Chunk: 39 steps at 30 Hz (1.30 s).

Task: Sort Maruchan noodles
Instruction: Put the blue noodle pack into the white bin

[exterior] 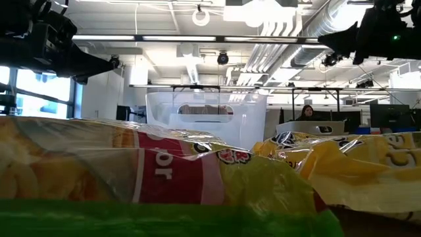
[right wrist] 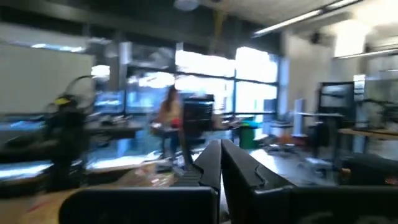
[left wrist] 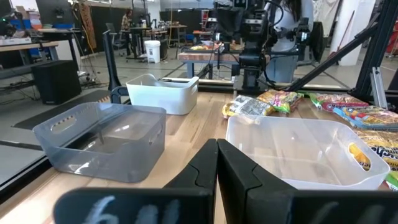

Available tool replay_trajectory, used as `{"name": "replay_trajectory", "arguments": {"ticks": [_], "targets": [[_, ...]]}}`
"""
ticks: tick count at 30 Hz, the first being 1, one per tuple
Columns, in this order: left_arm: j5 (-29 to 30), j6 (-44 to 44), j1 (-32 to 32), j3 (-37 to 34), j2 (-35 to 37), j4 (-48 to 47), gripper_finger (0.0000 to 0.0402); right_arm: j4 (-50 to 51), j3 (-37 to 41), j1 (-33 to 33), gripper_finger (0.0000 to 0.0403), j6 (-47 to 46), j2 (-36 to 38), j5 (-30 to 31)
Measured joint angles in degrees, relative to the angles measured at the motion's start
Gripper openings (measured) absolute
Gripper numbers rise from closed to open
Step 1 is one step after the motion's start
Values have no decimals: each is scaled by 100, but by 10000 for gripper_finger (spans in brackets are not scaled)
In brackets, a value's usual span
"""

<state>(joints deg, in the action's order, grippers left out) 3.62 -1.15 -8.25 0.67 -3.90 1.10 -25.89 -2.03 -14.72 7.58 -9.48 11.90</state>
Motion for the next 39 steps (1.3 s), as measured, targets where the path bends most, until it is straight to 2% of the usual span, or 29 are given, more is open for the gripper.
{"name": "replay_trajectory", "arguments": {"ticks": [5, 13, 20, 26, 31, 34, 39], "targets": [[0, -2, 0, 0, 0, 0, 1, 1117, -664, 191, 0, -265, -576, 10], [0, -1, -1, 0, 0, 0, 1, 2462, -1917, 856, 0, -20, -2577, 845], [0, 0, 0, 0, 0, -2, 1, 3073, -2778, 1498, 0, -622, -4308, 895], [0, -2, 0, 0, 0, -2, 1, 4188, -3641, 2015, 0, -1538, -5184, 764], [0, 0, 0, 0, 0, -2, 1, 5509, -4338, 2642, 0, -3204, -5609, 423], [0, 0, 0, 0, 0, -2, 1, 6010, -4568, 3203, 0, -4823, -5799, -12], [0, -2, 0, 0, 0, 0, 1, 5881, -4589, 4579, 0, -7919, -6131, -324]]}}
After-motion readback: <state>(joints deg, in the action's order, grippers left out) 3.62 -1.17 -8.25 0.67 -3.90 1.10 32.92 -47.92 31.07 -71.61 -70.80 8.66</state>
